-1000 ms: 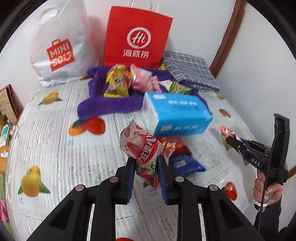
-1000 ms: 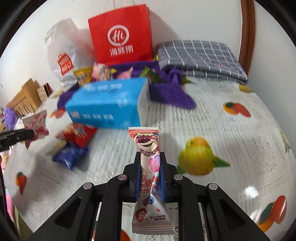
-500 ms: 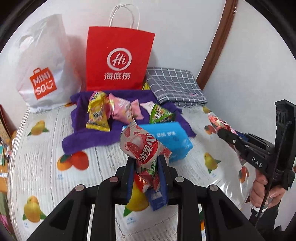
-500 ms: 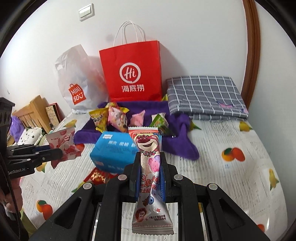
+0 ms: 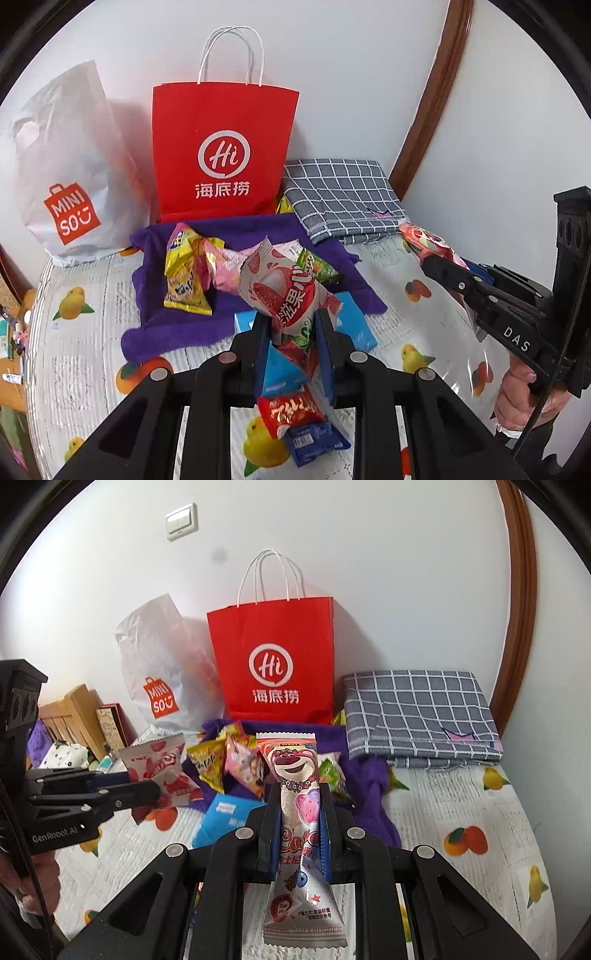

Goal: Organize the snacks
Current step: 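Lift both held snacks and carry them over the purple towel, then open the right tool to drop the Lotso packet while the left tool releases the strawberry bag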

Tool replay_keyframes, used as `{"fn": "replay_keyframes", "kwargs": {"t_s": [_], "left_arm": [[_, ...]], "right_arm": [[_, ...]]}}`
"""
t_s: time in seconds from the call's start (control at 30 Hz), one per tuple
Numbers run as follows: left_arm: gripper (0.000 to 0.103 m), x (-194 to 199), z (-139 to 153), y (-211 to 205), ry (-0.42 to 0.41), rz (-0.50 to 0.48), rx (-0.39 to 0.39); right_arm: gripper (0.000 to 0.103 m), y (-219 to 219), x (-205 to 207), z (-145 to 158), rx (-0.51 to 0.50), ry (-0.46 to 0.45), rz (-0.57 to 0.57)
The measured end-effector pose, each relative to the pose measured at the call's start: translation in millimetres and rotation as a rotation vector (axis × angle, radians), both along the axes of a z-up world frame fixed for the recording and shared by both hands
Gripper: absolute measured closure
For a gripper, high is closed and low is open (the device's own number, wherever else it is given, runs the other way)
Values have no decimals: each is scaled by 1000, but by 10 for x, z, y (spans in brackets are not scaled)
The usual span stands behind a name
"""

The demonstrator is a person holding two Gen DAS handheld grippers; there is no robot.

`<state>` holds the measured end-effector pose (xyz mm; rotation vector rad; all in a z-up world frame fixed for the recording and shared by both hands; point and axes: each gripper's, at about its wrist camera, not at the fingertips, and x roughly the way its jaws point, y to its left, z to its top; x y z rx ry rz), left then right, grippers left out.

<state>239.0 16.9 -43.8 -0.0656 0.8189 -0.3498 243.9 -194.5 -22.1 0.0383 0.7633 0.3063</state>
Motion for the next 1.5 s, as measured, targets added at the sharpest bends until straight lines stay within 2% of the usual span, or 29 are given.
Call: {"fn": "replay_keyframes", "kwargs": {"t_s": [0.53, 0.9, 1.1, 1.33, 1.5], "left_arm": [[80, 472, 111, 61, -18, 28, 28], [80, 940, 2, 201, 6, 84, 28], [80, 1153, -115, 251, 36, 101, 19], [80, 1337, -230, 319, 69, 114, 5], [80, 1443, -294, 345, 82, 113, 25]], "right_arm": [[86, 42, 640, 52, 47, 26, 3], [86, 237, 1149, -14, 67, 50, 43], [86, 327, 1342, -202, 50, 78, 54], [86, 334, 1577, -499, 27, 157, 68], [86, 305, 1710, -650, 22, 196, 91]]}}
